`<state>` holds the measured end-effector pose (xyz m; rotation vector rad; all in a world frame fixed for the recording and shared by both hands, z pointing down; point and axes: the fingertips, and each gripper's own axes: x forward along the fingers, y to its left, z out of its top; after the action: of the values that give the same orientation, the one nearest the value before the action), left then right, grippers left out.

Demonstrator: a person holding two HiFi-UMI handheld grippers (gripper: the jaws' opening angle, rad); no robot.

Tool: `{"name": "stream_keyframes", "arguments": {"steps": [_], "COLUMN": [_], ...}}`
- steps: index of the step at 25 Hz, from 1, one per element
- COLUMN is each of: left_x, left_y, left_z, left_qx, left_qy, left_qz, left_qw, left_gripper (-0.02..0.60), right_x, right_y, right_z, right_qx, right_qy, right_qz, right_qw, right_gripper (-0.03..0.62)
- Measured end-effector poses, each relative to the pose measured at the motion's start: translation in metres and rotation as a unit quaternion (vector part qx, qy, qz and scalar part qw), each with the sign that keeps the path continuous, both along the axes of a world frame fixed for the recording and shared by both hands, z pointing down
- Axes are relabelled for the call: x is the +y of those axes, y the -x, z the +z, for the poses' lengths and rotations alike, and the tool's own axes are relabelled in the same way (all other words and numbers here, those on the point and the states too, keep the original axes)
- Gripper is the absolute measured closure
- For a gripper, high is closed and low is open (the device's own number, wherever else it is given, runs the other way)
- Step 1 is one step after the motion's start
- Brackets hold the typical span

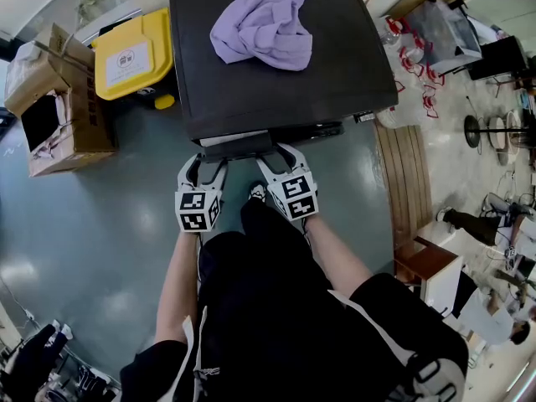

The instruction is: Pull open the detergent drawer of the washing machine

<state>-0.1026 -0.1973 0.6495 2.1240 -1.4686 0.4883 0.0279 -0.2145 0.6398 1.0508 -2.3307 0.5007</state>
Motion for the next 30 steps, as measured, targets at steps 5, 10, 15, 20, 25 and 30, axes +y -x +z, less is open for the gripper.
{"name": "stream_keyframes", "arguments": {"steps": [5, 10, 15, 20, 25, 30], "left_x": [0.006, 0.014, 0.021, 0.028, 0.034, 0.041], "left_y": [-0.002, -0.003, -0.004, -0.005, -0.007, -0.009], "left_z": [-0.006, -0.008, -0.008, -0.008, -0.009, -0.01], "left_qx": [0.009, 0.008, 0.01, 0.006, 0.004, 0.004], "left_qy": [-0.008, -0.012, -0.01, -0.01, -0.011, -0.014], "left_qz": [-0.007, -0.013, -0.013, -0.017, -0.021, -0.02], "left_qw": [0.9999, 0.9998, 0.9998, 0.9998, 0.9997, 0.9997], "left_gripper": [0.301, 0.301, 0.301, 0.301, 0.301, 0.301], "right_x": [0.006, 0.014, 0.021, 0.027, 0.034, 0.041], "right_y": [-0.003, -0.004, -0.005, -0.006, -0.008, -0.01], "right_z": [0.0, -0.002, -0.002, -0.002, -0.003, -0.003], "right_qx": [0.001, 0.006, 0.008, 0.01, 0.014, 0.015], "right_qy": [0.001, 0.003, 0.002, 0.001, 0.002, 0.002], "right_qz": [0.005, 0.005, 0.008, 0.008, 0.011, 0.012], "right_qw": [1.0, 1.0, 1.0, 1.0, 1.0, 1.0], "right_gripper": [0.382, 0.384, 0.384, 0.384, 0.382, 0.382]}}
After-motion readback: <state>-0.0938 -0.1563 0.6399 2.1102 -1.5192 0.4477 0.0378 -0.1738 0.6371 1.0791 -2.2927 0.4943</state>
